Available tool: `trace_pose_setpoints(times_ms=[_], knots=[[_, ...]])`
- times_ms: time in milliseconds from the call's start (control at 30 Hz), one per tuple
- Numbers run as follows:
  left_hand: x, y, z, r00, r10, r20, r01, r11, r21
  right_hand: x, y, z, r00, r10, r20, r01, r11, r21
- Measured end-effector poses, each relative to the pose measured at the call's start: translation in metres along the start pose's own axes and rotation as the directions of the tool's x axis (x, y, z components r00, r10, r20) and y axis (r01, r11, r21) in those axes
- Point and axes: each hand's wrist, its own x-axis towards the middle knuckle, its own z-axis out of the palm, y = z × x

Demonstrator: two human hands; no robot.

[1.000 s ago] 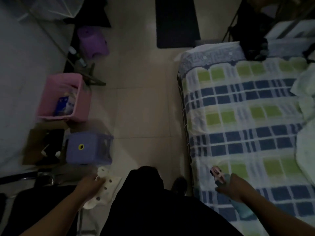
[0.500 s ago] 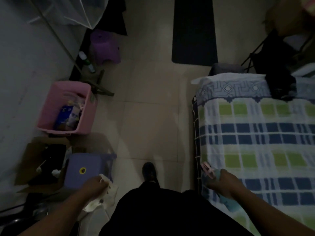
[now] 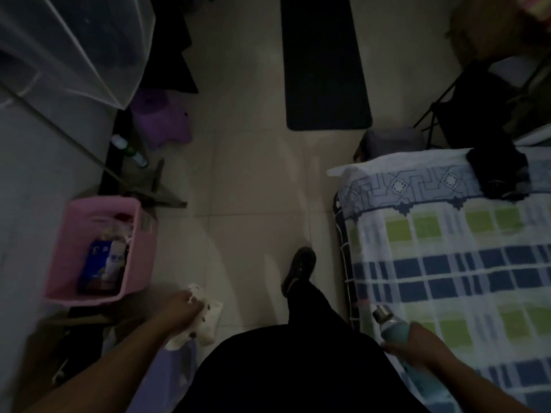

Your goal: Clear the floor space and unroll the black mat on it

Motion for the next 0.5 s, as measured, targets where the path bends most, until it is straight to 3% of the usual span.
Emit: trace_pose_setpoints(times_ms=[200,333,500], knots=[[0.042,0.077,-0.054,0.998,-0.061,-0.034,0.063,0.997,0.038,0.075,-0.069,-0.080,0.978,-0.118,0.173,0.138,0.984,-0.109],[0.076,0.111,-0.089,0.992,-0.088,-0.095,0.089,0.996,0.006,0.099,-0.152,-0.147,0.984,-0.155,0.085,0.165,0.979,-0.123],[0.112,0.127,-0.123,0.983,-0.163,-0.083,0.159,0.986,-0.051,0.124,-0.256,-0.223,0.951,-0.308,-0.040,0.302,0.947,-0.113]])
